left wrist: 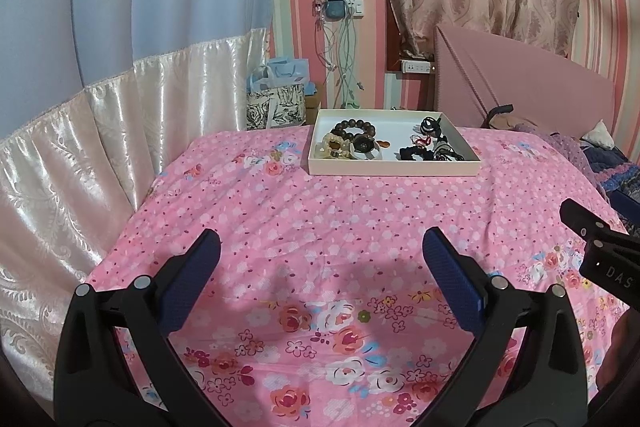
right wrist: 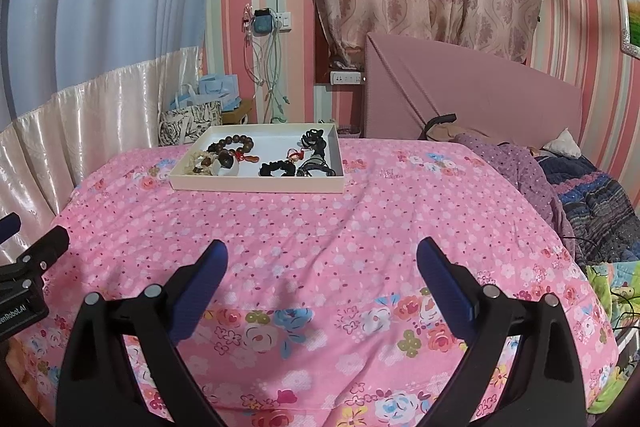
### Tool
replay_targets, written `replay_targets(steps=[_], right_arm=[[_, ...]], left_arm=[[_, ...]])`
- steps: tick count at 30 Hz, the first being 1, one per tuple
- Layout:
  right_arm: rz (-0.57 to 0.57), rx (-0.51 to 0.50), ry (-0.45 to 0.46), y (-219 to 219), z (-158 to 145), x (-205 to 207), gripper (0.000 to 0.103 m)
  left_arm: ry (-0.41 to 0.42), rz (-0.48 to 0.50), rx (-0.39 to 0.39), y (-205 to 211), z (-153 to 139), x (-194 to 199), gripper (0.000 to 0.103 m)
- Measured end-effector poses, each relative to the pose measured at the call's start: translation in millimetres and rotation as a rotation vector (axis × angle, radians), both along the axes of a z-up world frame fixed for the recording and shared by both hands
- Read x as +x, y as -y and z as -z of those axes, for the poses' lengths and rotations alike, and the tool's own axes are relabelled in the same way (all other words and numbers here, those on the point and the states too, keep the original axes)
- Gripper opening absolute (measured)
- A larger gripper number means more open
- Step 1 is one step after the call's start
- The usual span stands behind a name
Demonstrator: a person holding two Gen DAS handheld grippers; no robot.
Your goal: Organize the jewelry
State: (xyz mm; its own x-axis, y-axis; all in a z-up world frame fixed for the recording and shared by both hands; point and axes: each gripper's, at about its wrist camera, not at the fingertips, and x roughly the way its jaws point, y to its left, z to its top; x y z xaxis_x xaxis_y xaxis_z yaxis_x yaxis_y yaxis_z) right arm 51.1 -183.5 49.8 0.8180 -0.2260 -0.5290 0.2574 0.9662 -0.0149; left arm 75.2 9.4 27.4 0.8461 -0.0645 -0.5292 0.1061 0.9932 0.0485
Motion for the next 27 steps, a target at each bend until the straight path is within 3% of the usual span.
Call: replay_targets(steps=[27], right_arm=[[0.005, 0.000, -0.005, 3.5, 2.4, 0.2, 0.095]], left_arm=[[0.013, -0.021, 0.016, -0.1, 0.0, -0.1, 0.100]])
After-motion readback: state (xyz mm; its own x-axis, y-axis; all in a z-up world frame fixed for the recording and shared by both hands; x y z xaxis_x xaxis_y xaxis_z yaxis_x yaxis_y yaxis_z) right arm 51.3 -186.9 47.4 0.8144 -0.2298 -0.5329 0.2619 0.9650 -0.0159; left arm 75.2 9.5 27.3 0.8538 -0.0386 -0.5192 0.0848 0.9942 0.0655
